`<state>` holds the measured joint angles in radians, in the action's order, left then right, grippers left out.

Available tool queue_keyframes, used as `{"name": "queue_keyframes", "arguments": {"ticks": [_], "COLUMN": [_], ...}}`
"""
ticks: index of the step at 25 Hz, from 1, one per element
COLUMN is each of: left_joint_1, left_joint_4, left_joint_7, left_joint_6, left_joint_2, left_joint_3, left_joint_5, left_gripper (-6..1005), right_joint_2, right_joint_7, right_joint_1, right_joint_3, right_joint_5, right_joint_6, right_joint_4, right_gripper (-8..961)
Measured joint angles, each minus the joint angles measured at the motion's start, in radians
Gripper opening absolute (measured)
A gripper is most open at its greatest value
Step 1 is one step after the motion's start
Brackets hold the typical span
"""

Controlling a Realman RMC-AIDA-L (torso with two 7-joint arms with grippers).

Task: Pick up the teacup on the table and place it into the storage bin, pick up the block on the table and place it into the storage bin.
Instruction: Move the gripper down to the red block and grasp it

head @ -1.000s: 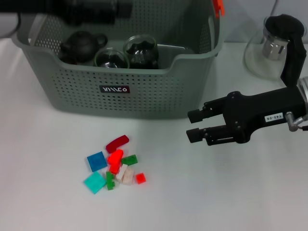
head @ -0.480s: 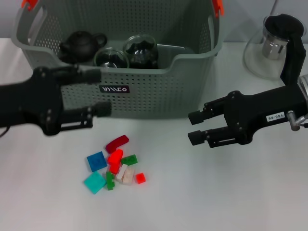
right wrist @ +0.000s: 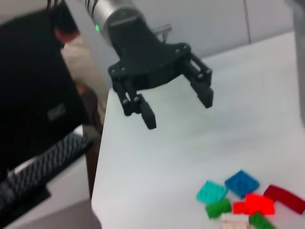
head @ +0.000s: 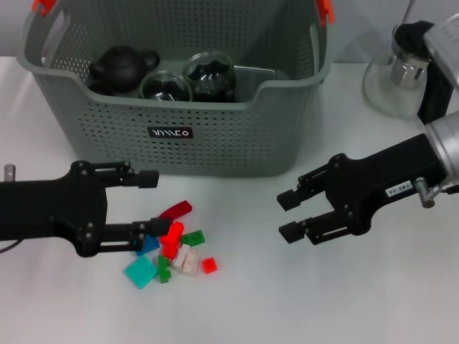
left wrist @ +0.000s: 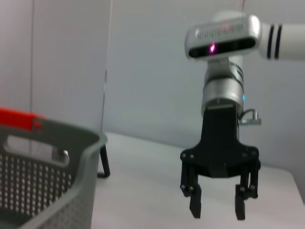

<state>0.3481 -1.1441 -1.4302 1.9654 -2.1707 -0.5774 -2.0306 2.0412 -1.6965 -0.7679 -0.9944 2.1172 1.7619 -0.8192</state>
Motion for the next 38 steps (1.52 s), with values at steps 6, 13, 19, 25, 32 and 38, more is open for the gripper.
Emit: {"name": "queue_keyframes", "arguments": {"ticks": [6,13,19,25,32,38], "left_joint_1": [-0.011,0.009,0.013,0.012,0.014,0.018], "left_joint_4": [0.000,0.003,0.012,0.016,0.014,0.018], "left_joint_7": [0.034,0.042,0.039,0.045,0.047,0.044], "left_joint_6": [-0.049,-0.124,-0.129,-0.137,-0.140,-0.135], "left_joint_2": [-0.001,0.002,0.003,0.007,0.008,0.008], "left_joint_3": [0.019,0.021,0.023,0.066,0.076,0.076], "left_joint_5": [-0.069,-0.239,-0.270,-0.278,-0.309,-0.308], "left_gripper": [709,709,709,709,709,709], "right_joint_2": [0.024,0.053,0.064,0.068,0.070,0.074], "right_joint_7": [-0.013,-0.080,-0.173,-0.251,-0.296,-0.310], "right_joint_1": [-0.064,-0.147,-0.203,-0.234,-0.241,-0.232], "right_joint_3": [-0.019,-0.090,-0.250,-0.447,-0.679,-0.792], "right_joint_5": [0.101,0.180,0.172,0.089,0.004,-0.015], "right_joint_6": [-0.007,-0.033,-0.115,-0.243,-0.402,-0.498], "right_joint_4": [0.000,0.005,0.012,0.023,0.028,0.028], "right_gripper": [562,562,563,563,562,562]}}
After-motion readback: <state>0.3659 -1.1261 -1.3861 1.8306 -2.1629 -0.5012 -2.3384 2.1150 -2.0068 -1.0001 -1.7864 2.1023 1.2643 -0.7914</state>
